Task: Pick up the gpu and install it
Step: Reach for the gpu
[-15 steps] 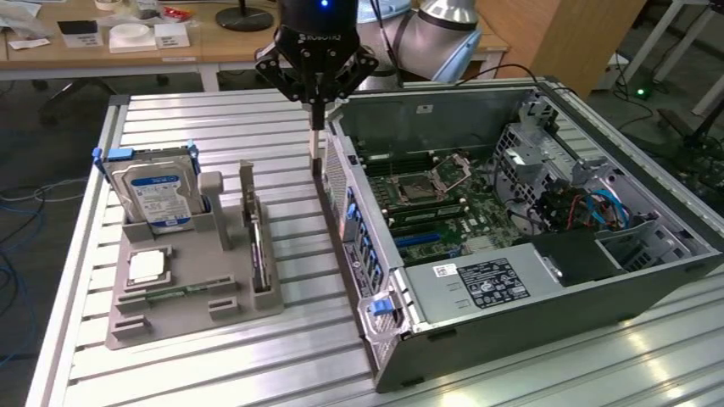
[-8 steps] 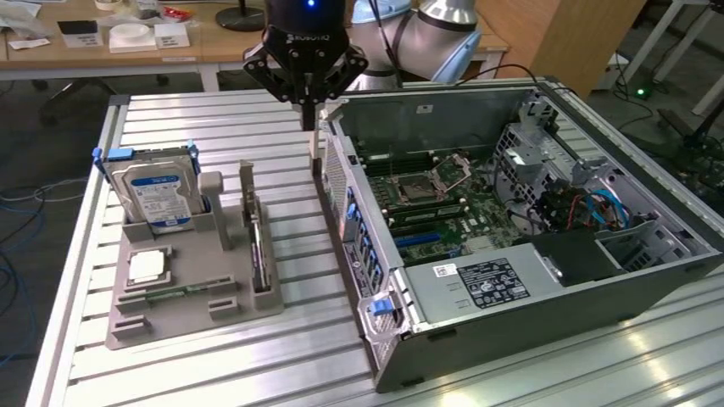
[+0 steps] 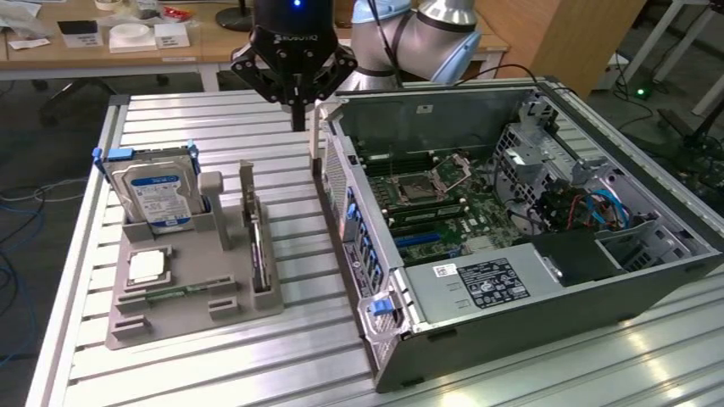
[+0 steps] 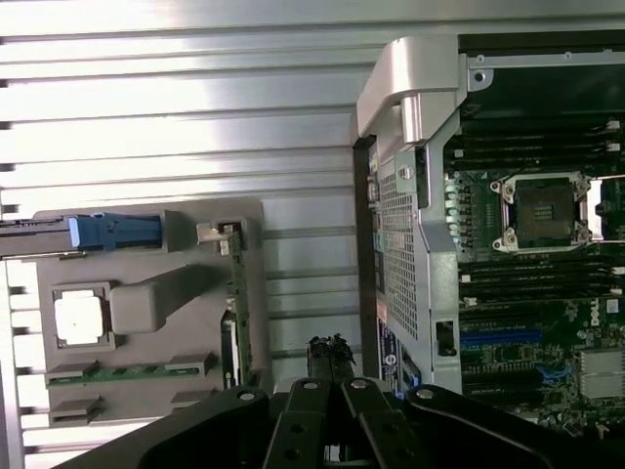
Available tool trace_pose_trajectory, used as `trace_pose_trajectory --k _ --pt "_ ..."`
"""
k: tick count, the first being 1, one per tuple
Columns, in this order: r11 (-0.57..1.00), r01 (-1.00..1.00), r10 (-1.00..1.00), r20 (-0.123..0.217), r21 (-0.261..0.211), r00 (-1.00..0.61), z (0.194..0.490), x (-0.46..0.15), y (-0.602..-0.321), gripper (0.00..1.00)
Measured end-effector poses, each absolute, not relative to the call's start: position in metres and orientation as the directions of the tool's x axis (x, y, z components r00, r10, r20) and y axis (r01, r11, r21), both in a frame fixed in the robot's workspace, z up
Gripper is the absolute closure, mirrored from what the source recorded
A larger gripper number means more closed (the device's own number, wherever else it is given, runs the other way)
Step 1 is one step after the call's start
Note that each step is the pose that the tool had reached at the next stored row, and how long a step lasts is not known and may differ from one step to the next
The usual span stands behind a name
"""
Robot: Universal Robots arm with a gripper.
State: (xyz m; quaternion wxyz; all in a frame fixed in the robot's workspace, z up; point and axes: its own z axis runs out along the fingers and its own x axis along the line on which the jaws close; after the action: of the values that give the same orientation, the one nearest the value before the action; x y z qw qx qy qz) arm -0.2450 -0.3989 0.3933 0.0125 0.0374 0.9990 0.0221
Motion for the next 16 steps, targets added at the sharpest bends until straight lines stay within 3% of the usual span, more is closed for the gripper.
trace_pose_trajectory --k 16 --pt "0.996 0.074 0.075 -0.019 0.047 -0.997 0.393 -0.260 -0.399 0.89"
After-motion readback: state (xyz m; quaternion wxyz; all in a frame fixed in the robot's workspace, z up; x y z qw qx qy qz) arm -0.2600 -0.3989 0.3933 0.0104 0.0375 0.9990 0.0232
